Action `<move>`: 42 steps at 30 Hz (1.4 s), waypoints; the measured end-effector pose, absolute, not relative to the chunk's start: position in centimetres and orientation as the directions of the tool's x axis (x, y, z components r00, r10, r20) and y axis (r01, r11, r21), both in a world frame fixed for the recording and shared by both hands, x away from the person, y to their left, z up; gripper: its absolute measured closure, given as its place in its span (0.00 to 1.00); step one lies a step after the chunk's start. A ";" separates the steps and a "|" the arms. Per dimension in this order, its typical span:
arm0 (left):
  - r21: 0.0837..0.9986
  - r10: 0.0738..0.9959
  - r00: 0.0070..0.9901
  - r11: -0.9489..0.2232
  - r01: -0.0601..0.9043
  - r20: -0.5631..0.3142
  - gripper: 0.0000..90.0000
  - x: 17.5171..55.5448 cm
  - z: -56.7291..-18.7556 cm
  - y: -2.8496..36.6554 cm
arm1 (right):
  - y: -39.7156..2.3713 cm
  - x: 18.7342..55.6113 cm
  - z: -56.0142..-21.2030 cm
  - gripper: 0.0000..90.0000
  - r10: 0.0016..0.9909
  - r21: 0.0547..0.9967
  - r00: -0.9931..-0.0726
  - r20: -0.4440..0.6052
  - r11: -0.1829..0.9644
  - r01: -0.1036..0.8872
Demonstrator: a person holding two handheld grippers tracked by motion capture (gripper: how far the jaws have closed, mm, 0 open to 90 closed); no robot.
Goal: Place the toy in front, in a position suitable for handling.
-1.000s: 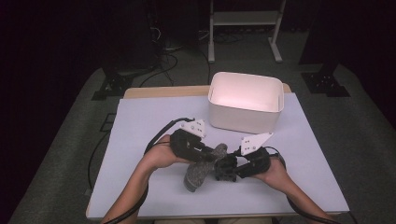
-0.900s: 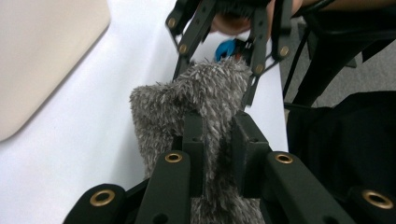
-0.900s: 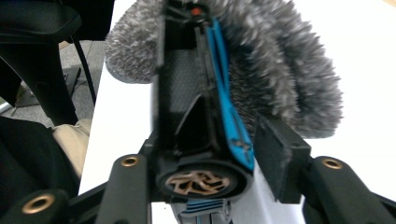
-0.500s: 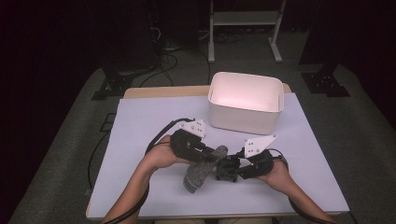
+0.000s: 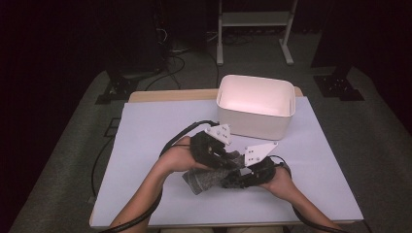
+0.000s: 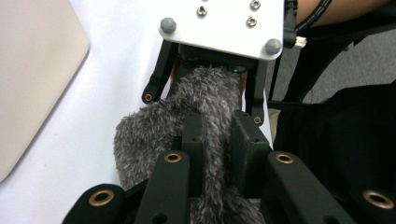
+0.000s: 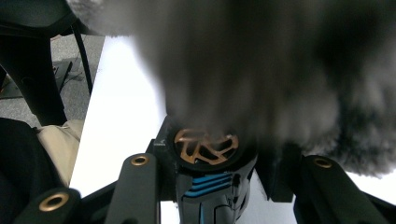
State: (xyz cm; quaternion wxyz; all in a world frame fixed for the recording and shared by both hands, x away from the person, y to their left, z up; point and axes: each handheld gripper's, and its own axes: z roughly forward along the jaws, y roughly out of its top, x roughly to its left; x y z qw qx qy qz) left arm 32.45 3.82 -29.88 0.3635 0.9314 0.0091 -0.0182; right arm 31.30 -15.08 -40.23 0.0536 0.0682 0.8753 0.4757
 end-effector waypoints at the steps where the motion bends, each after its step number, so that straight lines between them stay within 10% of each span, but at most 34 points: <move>1: 0.676 0.010 0.999 -0.736 0.030 -0.034 0.86 32.5 -29.8 3.8 | -15.1 31.3 -40.2 0.62 0.172 0.841 -0.985 -0.028 0.537 0.069; 14: 0.723 0.091 0.992 -0.679 0.128 -0.090 0.86 33.1 -31.9 7.6 | -15.9 31.5 -39.3 0.62 0.183 0.797 -0.983 -0.018 0.596 0.096; 42: 0.720 0.040 0.979 -0.672 0.175 -0.200 0.85 34.7 -38.1 2.2 | -20.7 30.1 -39.0 0.62 0.238 0.763 -0.971 -0.030 0.633 0.131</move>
